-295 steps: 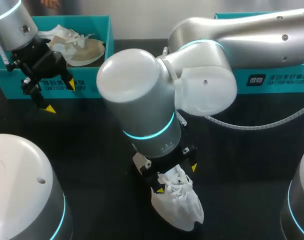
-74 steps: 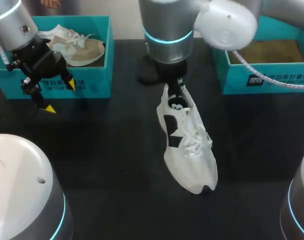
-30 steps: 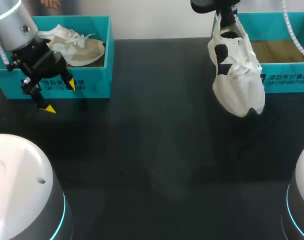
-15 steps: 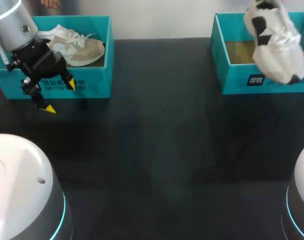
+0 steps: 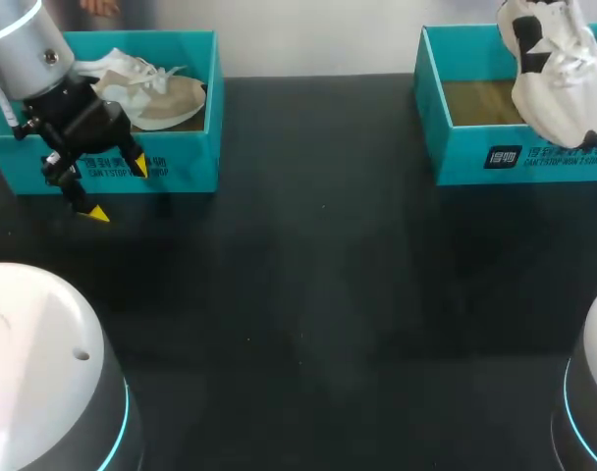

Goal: Take the shoe out of the shoebox, open the shoe tongue, remove and reinsert the insole, then place the shoe into the shoebox

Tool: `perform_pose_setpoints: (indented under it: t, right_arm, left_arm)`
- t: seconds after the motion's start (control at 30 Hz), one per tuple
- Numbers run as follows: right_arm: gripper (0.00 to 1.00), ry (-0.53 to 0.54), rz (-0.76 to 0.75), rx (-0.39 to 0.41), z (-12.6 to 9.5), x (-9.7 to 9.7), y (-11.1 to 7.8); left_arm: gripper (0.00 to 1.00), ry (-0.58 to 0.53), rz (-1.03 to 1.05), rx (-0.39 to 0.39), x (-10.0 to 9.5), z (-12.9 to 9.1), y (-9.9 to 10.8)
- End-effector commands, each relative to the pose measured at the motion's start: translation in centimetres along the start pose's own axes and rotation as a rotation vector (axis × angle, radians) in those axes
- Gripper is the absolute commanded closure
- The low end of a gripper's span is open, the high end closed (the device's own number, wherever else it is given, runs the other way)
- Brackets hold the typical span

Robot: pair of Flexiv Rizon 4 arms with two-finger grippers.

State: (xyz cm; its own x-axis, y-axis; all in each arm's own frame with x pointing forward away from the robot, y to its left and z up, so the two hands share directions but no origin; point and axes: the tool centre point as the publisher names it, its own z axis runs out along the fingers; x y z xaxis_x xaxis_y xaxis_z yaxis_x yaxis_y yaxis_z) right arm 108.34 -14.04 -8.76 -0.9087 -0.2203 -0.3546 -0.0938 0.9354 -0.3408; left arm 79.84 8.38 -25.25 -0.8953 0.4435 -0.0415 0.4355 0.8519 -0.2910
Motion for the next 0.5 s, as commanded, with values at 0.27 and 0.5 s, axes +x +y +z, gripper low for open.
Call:
perform_pose_setpoints:
  t: [0.27,0.5]
  right_arm:
    - [1.0,-0.059,-0.042,0.03,7.6,-6.9,-7.8]
    - [1.0,-0.033,-0.095,0.002,8.4,-9.3,-9.8]
  left_arm:
    - [0.0,-0.001,0.0,-0.003,0.1,0.0,0.0]
    - [0.0,-0.001,0.0,-0.003,0.1,0.0,0.0]
